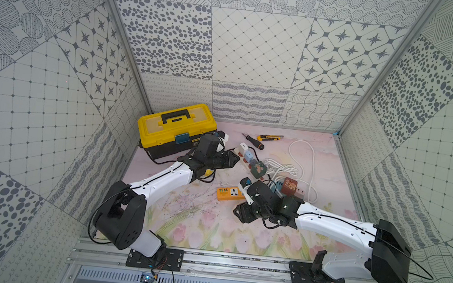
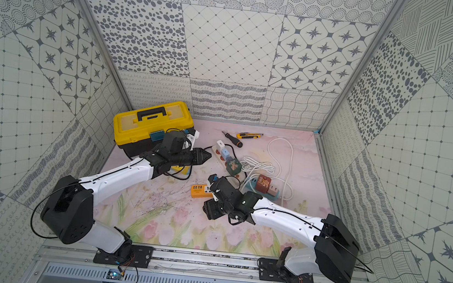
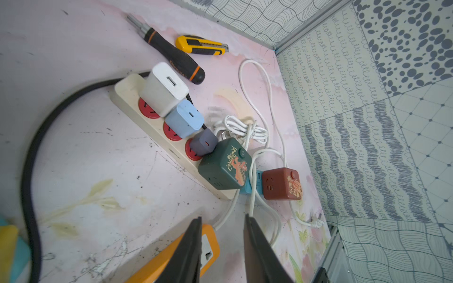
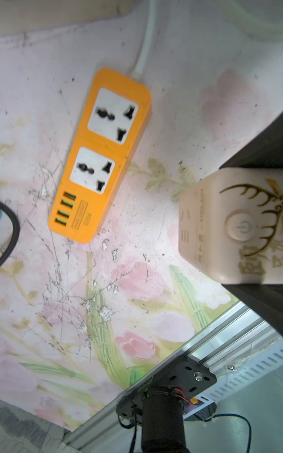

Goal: Pull the plug off the socket
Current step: Place the plug at the center of the board.

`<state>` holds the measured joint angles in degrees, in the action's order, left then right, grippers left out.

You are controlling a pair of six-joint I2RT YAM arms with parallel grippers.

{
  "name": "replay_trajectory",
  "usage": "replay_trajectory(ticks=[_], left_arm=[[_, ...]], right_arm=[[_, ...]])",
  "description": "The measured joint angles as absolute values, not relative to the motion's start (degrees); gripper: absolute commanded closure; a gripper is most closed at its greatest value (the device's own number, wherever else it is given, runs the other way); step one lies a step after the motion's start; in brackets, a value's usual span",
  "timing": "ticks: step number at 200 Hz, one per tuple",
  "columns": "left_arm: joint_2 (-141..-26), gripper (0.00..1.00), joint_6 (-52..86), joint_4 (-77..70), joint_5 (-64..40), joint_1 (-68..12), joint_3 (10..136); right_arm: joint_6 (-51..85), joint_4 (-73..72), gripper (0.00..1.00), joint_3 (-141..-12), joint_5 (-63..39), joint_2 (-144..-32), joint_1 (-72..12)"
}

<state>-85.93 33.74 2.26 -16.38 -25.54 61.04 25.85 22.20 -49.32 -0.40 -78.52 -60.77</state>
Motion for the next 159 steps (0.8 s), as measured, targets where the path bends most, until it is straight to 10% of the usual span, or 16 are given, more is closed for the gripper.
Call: replay_trajectory(ticks=[90,159], left_arm=[[-78.3,0.36,33.3,16.8,-1.0,-22.8,60.5],[-78.1,0.24,38.3,24.2,10.7,-22.8,60.1]], right_arm=[[16.0,-3.9,0.62,-42.2,3.3,-87.0,-66.8],[14.3,-14.0,0.23,-34.6,5.7,-86.3,-67.9]])
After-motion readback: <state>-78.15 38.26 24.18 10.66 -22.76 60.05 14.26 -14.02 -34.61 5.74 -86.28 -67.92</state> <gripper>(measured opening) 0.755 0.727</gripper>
